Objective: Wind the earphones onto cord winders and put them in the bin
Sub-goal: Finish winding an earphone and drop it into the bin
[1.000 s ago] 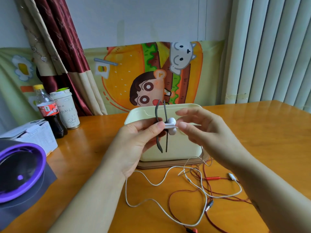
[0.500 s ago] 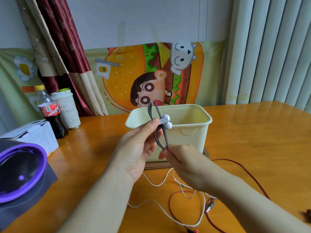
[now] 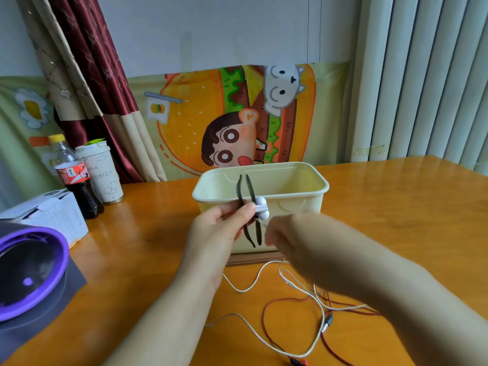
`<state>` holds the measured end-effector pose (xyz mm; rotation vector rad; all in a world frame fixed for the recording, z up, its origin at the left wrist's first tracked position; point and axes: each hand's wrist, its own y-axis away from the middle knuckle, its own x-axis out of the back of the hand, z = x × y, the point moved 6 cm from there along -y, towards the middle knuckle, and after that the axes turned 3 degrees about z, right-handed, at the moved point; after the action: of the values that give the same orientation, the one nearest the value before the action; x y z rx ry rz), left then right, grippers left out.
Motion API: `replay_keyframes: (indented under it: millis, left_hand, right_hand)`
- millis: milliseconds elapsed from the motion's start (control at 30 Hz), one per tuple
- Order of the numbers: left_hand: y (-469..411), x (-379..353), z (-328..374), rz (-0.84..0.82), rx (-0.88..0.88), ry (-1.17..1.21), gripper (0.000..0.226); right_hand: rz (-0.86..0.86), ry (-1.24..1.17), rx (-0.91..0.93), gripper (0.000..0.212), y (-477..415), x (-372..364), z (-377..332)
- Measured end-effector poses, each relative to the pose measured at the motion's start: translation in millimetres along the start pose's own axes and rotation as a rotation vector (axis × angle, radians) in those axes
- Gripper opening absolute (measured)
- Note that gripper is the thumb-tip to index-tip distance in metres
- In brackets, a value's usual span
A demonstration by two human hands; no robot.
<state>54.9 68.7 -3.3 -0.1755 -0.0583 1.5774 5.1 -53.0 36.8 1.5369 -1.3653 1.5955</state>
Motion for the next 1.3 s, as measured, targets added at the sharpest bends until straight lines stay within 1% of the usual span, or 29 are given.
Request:
replay_keyframes:
  millis: [33, 100, 200, 267, 367, 467, 567, 667, 733, 833, 900, 967, 1000, 1033, 1100, 1233, 1300]
  left_hand:
    - [1, -1, 4, -0.003, -0.049, -0.07, 0.011]
    - [5, -7, 11, -0.063, -0.121, -0.17, 0.012]
    - [11, -16, 15, -0.171, -0.164, -0.275, 0.013]
    - [16, -22, 15, -0.239, -0.174, -0.278, 0.015]
    - [17, -25, 18, -0.258, -0.212, -0.328, 0.019]
    - [17, -24, 19, -0.273, -0.223, -0.384, 0.02]
    - [21, -28, 22, -0.324, -0.28, -0.467, 0.02]
    - [29, -36, 28, -0.434, -0.336, -0.415, 0.023]
    - [29, -38, 31, -0.463, -0.372, -0.358, 0.029]
    - [26, -35, 36, -0.467, -0.371, -0.167, 0.031]
    - [23, -31, 38, -0.449, -0.358, -0.018, 0.029]
    - [19, -26, 40, -0.409, -0.332, 0.117, 0.029]
    - [16, -23, 41, -0.381, -0.318, 0.172, 0.03]
    - [13, -20, 40, -0.349, -0.302, 0.219, 0.029]
    - [8, -16, 39, -0.297, -0.258, 0.298, 0.025]
    - [5, -11, 33, -0.224, -0.17, 0.387, 0.028]
    - [4, -10, 30, -0.193, -0.136, 0.414, 0.028]
  right_hand:
    - [0.054, -0.03, -0.036, 0.022, 0, 12, 5]
    - [0.162, -0.116, -0.094, 0.023, 2, 33, 16]
    - [0.278, -0.202, -0.094, 0.011, 6, 51, 26]
    - [0.345, -0.278, -0.092, 0.009, 8, 59, 32]
    - [0.393, -0.422, -0.116, 0.01, 8, 62, 42]
    - [0.398, -0.585, -0.14, 0.01, 7, 61, 49]
    - [0.406, -0.759, -0.19, 0.013, 5, 58, 60]
    - [0.372, -0.846, -0.216, 0.013, 2, 49, 71]
    - [0.332, -0.945, -0.25, 0.014, -2, 39, 80]
    - [0.199, -1.098, -0.269, 0.02, -9, 13, 78]
    - [0.1, -1.215, -0.246, 0.009, -14, -8, 67]
    - [0.073, -1.332, -0.222, 0.017, -19, -23, 55]
    - [0.088, -1.371, -0.216, 0.019, -21, -28, 51]
    - [0.12, -1.382, -0.221, 0.02, -21, -30, 47]
    - [0.176, -1.31, -0.217, 0.023, -22, -32, 42]
    - [0.232, -1.009, -0.182, 0.038, -18, -30, 31]
    - [0.248, -0.888, -0.155, 0.042, -16, -26, 25]
